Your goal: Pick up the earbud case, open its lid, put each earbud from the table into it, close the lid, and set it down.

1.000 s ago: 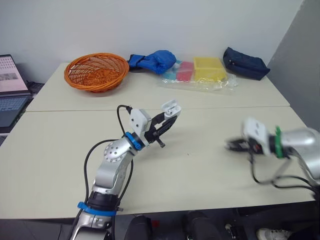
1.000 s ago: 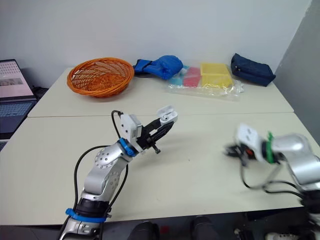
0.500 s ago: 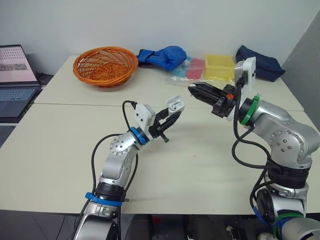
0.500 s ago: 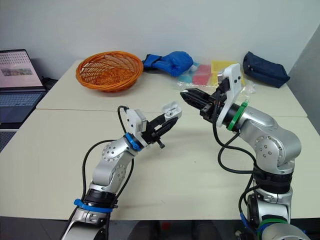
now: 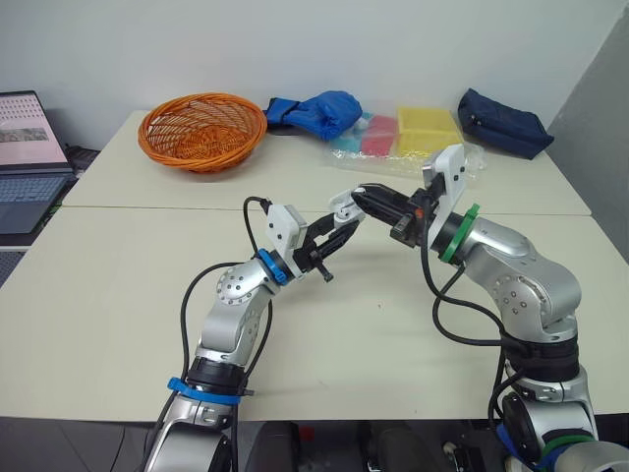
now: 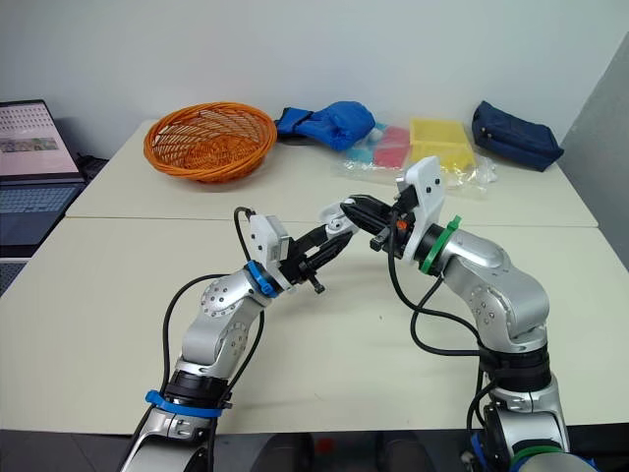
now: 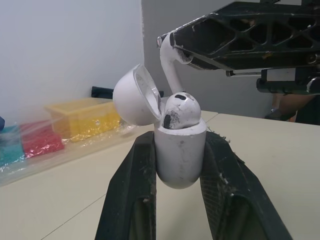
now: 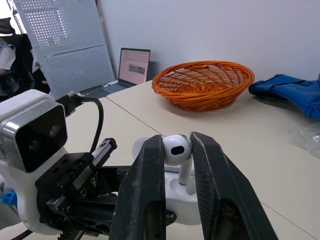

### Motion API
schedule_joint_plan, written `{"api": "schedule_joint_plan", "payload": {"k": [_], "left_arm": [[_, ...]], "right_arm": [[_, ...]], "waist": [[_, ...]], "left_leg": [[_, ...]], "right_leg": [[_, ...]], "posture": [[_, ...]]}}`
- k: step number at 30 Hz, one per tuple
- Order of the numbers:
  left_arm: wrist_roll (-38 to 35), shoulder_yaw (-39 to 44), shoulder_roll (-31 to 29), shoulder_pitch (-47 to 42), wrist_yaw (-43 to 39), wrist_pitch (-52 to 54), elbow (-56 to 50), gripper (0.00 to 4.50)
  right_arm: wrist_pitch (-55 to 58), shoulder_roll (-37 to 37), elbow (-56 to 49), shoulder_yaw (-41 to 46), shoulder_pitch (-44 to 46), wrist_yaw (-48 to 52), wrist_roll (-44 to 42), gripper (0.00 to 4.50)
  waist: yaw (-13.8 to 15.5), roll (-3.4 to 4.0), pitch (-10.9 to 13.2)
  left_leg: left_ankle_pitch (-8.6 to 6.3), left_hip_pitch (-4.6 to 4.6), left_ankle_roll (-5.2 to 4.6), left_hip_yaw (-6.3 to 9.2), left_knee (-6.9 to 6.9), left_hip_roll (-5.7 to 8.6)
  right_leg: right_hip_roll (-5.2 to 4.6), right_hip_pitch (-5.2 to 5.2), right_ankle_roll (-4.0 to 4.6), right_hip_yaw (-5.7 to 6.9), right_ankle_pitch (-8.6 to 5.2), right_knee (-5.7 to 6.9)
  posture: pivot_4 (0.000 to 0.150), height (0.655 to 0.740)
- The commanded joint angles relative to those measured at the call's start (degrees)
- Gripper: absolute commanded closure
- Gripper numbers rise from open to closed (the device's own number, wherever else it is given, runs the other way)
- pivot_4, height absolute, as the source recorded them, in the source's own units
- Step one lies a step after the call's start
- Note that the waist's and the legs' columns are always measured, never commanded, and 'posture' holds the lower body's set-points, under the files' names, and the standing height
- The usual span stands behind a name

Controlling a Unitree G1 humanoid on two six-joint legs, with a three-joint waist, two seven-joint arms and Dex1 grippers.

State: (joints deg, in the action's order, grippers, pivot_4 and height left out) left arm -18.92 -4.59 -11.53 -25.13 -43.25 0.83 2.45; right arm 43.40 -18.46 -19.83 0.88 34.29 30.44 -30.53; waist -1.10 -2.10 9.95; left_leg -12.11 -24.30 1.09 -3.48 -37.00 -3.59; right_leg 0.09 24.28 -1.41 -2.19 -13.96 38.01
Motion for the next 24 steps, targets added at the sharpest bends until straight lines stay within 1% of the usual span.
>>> {"api": "schedule_joint_plan", "payload": {"k": [1, 7, 16, 24], "left_arm": [[-0.7, 0.2, 0.1, -1.3, -0.2, -0.5, -2.6, 3.70], [-0.9, 0.3, 0.1, -1.2, -0.2, -0.4, -2.6, 3.70], [-0.9, 0.4, 0.2, -1.4, -0.4, -0.4, -2.4, 3.70], [-0.9, 0.4, 0.1, -1.1, -0.3, -0.5, -2.6, 3.70]], "right_arm": [[-2.9, 0.1, -0.1, -0.1, 0.1, -0.6, 1.1, 4.10], [-4.0, -0.4, 1.0, -1.1, -0.2, -0.5, 2.6, 4.10], [-2.9, 0.7, -0.3, -1.6, -0.9, -0.9, 1.5, 4.10], [-2.8, -0.2, 0.0, -2.1, -1.5, -0.6, 2.2, 4.10]], "waist": [[-0.1, 0.00, 0.0], [-0.3, 0.00, 0.0], [-0.3, 0.00, 0.0], [-0.4, 0.00, 0.0]], "left_leg": [[0.00, 0.00, 0.00, -0.01, 0.00, 0.00], [0.00, 0.00, 0.00, 0.00, 0.00, 0.00], [0.00, 0.00, 0.00, 0.00, 0.00, 0.00], [0.00, 0.00, 0.00, 0.00, 0.01, 0.00]], "right_leg": [[0.00, 0.00, 0.00, 0.00, 0.00, 0.00], [0.00, 0.00, 0.00, 0.00, 0.00, 0.00], [0.00, 0.00, 0.00, 0.00, 0.00, 0.00], [0.00, 0.00, -0.01, 0.00, -0.01, -0.01]], "posture": [[0.150, 0.7400], [0.150, 0.7400], [0.150, 0.7400], [0.150, 0.7400]]}}
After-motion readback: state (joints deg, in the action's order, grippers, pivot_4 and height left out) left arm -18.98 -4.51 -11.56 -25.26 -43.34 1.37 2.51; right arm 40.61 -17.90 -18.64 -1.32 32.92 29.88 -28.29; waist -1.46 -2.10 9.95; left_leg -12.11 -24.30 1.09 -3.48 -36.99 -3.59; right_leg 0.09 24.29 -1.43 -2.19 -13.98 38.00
